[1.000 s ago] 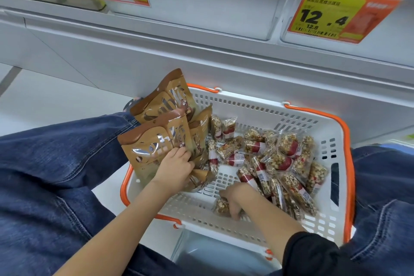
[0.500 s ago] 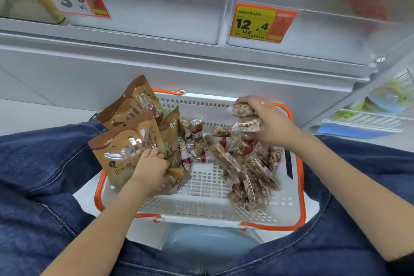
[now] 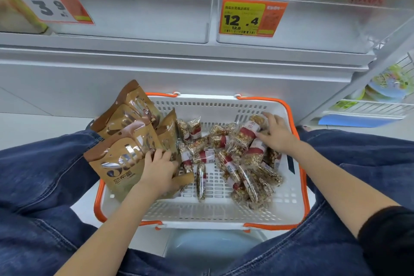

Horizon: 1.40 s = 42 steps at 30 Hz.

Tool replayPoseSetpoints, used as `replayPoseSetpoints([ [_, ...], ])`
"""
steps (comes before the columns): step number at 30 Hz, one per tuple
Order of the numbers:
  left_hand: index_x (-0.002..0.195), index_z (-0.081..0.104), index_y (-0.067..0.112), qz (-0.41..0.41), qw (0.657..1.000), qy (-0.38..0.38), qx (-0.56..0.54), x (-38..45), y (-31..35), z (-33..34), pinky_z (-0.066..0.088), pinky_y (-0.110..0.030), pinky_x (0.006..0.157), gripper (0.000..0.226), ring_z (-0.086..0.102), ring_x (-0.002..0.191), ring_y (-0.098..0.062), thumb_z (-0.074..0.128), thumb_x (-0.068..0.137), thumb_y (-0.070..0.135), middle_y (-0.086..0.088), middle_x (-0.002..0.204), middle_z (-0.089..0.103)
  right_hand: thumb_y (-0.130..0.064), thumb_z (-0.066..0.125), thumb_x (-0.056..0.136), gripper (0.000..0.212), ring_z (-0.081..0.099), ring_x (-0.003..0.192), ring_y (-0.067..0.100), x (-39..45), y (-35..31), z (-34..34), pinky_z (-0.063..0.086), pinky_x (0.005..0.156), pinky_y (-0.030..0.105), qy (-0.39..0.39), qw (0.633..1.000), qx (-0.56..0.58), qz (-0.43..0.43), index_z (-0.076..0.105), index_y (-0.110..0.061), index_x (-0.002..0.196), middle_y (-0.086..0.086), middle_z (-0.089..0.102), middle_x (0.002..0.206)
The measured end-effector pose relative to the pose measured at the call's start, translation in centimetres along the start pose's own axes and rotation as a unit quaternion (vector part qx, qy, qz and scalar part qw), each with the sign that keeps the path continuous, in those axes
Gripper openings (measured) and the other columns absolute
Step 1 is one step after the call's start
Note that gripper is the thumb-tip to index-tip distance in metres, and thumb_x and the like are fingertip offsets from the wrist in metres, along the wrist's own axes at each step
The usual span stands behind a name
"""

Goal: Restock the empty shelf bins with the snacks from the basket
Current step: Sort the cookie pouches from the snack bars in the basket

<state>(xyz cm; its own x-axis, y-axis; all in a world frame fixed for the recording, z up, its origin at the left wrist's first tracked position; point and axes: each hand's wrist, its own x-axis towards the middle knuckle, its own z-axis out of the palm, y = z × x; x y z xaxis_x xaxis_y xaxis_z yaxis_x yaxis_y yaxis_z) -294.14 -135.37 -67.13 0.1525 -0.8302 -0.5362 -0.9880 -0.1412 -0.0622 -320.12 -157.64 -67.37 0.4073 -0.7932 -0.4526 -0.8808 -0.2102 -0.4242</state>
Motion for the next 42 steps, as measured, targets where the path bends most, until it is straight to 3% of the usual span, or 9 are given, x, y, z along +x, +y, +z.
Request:
replayPoseSetpoints([
  [7,0.134,0.046,0.032,0.07,0.993,-0.069,-0.072,1.4,1.3,-1.9,-0.007,-0.058,0.113,0.073,-0.014,0.144,-0.032,0.071,0.07,0.057,-0.002,0.159,-0.008,-0.047,0.058,0.084,0.08,0.038,0.134,0.035,-1.7,-2.4,4.4,0.039,0.104,0.039,-0.05,0.999,0.02,0.006,0.011,-0.043,0.148,0.003,-0.003,0.16],
  [12,0.122,0.053,0.031,0.079,0.949,0.01,-0.304,6.7,2.4,-3.3,0.021,-0.047,0.114,0.054,0.02,0.14,-0.03,0.07,0.075,0.051,-0.003,0.148,0.032,-0.046,0.058,0.086,0.065,0.024,0.142,0.025,-5.4,-6.5,8.1,0.029,0.111,0.038,-0.2,0.975,0.019,-0.097,0.035,-0.033,0.144,-0.004,-0.021,0.157],
  [15,0.121,0.053,0.02,0.052,0.933,0.11,-0.339,9.3,3.8,-4.0,0.034,-0.037,0.104,0.042,0.04,0.124,-0.026,0.064,0.084,0.036,-0.004,0.128,0.049,-0.046,0.057,0.089,0.05,0.03,0.139,0.015,-5.8,-6.6,8.9,0.025,0.112,0.032,-0.239,0.959,0.121,-0.09,0.049,-0.031,0.136,-0.004,0.009,0.159],
  [18,0.138,0.04,0.021,0.053,0.958,0.064,-0.275,10.9,5.5,-4.1,0.024,-0.041,0.112,0.061,0.025,0.136,-0.028,0.061,0.086,0.044,-0.007,0.147,0.036,-0.04,0.051,0.094,0.031,0.055,0.116,0.015,-4.3,-5.2,7.0,0.042,0.102,0.036,-0.112,0.97,0.213,-0.033,0.063,-0.025,0.118,-0.004,0.059,0.129],
  [22,0.149,0.017,0.034,0.032,0.968,-0.1,-0.228,11.9,6.7,-2.1,0.01,-0.054,0.116,0.083,-0.008,0.144,-0.036,0.057,0.081,0.062,0.0,0.16,0.0,-0.021,0.056,0.093,0.049,0.056,0.103,0.019,-1.6,-0.6,4.7,0.046,0.085,0.031,0.032,0.965,0.243,0.094,0.038,-0.016,0.138,0.007,0.055,0.129],
  [29,0.143,0.03,0.039,0.03,0.959,-0.111,-0.26,12.4,6.4,-1.3,0.018,-0.053,0.114,0.073,0.004,0.143,-0.035,0.063,0.08,0.056,0.003,0.159,0.002,-0.032,0.072,0.078,0.082,0.038,0.128,0.038,3.6,0.3,7.4,0.037,0.107,0.042,-0.007,0.987,0.128,0.099,0.025,-0.022,0.145,0.015,0.011,0.146],
  [35,0.143,0.032,0.029,0.028,0.945,0.001,-0.326,13.8,6.8,-3.0,0.019,-0.043,0.113,0.068,0.01,0.141,-0.031,0.064,0.083,0.038,-0.003,0.155,0.018,-0.024,0.068,0.078,0.046,0.044,0.115,0.031,0.2,-1.1,8.7,0.039,0.098,0.038,-0.036,0.994,0.102,0.031,0.047,-0.018,0.119,0.011,0.035,0.128],
  [39,0.146,0.018,0.043,0.081,0.95,-0.121,-0.275,14.7,7.1,-3.5,0.015,-0.05,0.114,0.085,0.007,0.144,-0.032,0.064,0.077,0.023,0.001,0.158,0.007,-0.023,0.064,0.074,0.038,0.053,0.097,0.031,-1.6,-0.7,9.3,0.043,0.072,0.032,-0.065,0.995,0.062,-0.039,0.049,-0.02,0.11,0.005,0.04,0.118],
  [42,0.137,0.038,0.044,0.13,0.95,-0.211,-0.191,14.6,7.0,-4.0,0.019,-0.047,0.111,0.066,0.014,0.144,-0.025,0.059,0.079,0.019,0.005,0.158,0.01,-0.018,0.06,0.076,0.029,0.052,0.091,0.026,-2.5,-0.7,9.1,0.044,0.071,0.033,-0.105,0.991,0.065,-0.046,0.049,-0.021,0.103,0.001,0.038,0.114],
])
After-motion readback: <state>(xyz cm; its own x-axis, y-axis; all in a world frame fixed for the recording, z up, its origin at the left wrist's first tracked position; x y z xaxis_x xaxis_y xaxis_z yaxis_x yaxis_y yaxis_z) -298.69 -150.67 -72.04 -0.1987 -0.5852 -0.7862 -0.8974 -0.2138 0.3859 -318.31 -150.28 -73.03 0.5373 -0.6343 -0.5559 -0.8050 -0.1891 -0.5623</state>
